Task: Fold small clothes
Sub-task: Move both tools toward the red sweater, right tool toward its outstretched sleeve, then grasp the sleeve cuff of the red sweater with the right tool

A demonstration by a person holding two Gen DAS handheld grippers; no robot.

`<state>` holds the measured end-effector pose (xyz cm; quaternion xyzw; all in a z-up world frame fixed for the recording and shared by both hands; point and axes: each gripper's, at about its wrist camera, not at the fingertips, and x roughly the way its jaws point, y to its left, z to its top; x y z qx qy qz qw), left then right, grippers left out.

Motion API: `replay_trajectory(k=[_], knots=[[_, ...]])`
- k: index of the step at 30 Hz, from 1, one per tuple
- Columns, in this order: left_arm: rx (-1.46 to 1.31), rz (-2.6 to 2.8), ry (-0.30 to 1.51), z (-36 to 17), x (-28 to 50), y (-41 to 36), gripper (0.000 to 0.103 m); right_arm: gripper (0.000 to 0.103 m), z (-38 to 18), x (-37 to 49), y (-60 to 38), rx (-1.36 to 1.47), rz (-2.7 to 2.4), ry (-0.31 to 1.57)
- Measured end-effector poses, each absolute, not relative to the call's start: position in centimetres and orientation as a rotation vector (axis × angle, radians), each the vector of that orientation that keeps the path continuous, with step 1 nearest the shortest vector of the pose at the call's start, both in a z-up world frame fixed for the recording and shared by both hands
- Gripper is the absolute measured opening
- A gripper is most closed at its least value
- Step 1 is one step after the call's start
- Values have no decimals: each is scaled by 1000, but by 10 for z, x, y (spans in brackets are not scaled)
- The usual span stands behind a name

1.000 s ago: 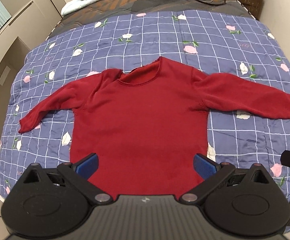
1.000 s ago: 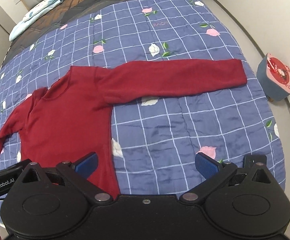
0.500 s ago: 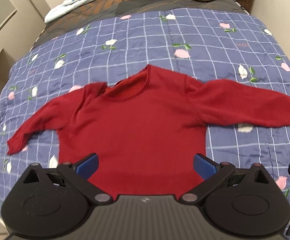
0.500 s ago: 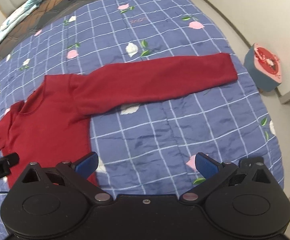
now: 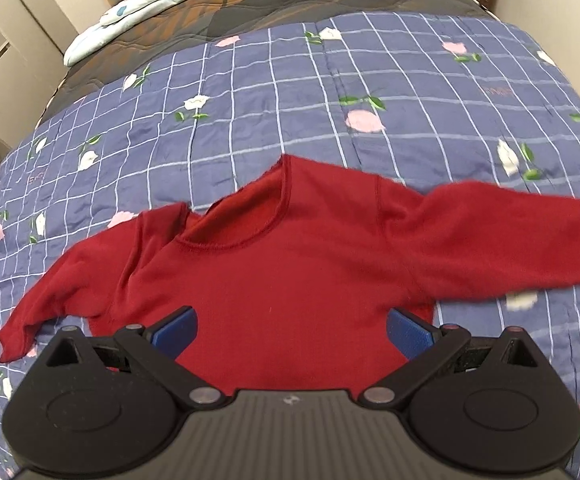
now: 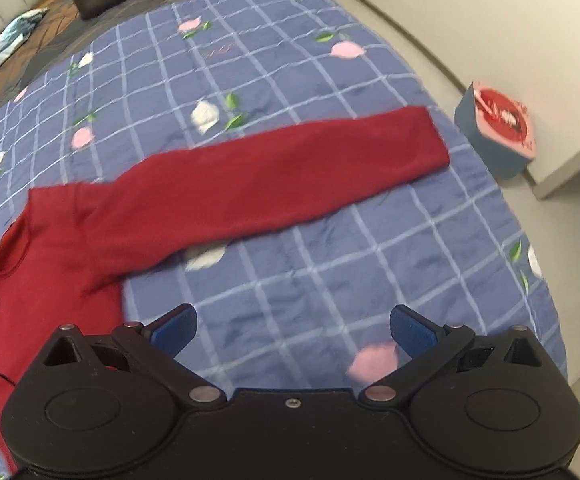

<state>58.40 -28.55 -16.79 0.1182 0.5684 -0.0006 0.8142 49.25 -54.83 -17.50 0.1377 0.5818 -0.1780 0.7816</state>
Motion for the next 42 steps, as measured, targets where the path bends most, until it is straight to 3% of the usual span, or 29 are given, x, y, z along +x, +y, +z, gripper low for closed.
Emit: replay_trajectory(k=[7,12,18,22,36,42], knots=[[166,77,1191,-202,626,-300,103,102,-221,501,-635,434,-454,1074],[164,105,1193,-226,647,-324,103,92,-246,524,-689,411,-546,1093],[213,101,1199,-250,661,-352,103,76,-270,550,-728,429,-614,1115],[269,111,1207,-267,667,-364,103,56,-286,557,-738,459,-636,1121],[359,126,1235,-301,666,-378,103,51,-297,553,-741,520,-646,1083],[350,129,1237,-302,665,-377,103,35,-296,551,-738,536,-635,1071]])
